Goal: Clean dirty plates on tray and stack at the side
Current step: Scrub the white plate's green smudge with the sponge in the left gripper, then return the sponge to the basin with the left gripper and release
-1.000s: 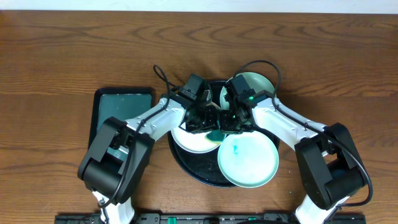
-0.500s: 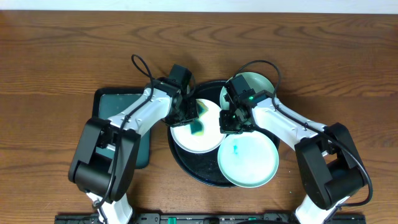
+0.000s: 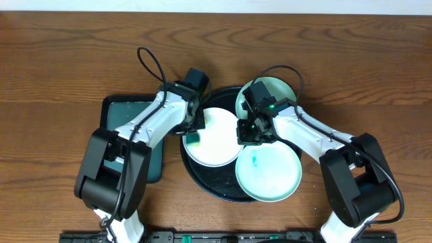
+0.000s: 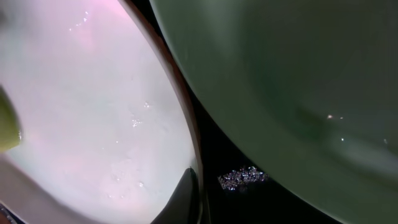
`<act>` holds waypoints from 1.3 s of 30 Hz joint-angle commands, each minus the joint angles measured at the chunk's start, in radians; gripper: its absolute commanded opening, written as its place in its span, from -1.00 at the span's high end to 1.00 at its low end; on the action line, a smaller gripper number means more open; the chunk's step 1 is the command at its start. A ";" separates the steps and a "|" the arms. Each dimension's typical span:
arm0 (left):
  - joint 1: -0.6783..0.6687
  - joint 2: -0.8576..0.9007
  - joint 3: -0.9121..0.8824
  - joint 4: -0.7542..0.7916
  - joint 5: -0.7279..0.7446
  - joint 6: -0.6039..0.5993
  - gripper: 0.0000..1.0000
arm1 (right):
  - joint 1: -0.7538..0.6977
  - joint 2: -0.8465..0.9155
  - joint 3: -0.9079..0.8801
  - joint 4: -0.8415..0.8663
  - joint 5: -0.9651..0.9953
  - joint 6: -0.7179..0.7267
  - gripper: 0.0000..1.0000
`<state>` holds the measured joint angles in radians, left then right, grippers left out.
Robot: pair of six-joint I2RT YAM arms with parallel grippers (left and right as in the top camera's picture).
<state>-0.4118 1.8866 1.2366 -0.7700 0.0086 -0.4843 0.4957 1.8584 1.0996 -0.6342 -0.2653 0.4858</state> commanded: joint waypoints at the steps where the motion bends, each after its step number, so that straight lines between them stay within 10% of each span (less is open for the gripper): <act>1: 0.012 -0.002 -0.005 -0.023 -0.164 0.042 0.85 | -0.004 0.010 -0.009 -0.023 0.048 -0.031 0.97; 13: -0.061 -0.064 -0.005 -0.070 0.365 0.151 0.86 | -0.004 0.010 -0.009 -0.019 0.051 -0.030 0.97; 22: -0.033 -0.098 0.060 -0.066 0.429 0.159 0.86 | -0.004 0.010 -0.009 -0.016 0.051 -0.030 0.97; 27: 0.020 -0.205 0.113 -0.100 0.413 0.155 0.86 | -0.004 0.010 -0.009 -0.015 0.051 -0.030 0.97; 34: 0.165 -0.353 0.127 -0.235 -0.081 0.059 0.87 | -0.004 0.010 -0.009 -0.008 0.051 -0.030 0.97; 39: 0.277 -0.311 0.100 -0.304 -0.144 0.057 0.85 | -0.004 0.010 -0.009 -0.008 0.051 -0.030 0.97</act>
<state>-0.1894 1.5318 1.3544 -1.0542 -0.0006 -0.4042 0.4957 1.8584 1.0992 -0.6376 -0.2588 0.4774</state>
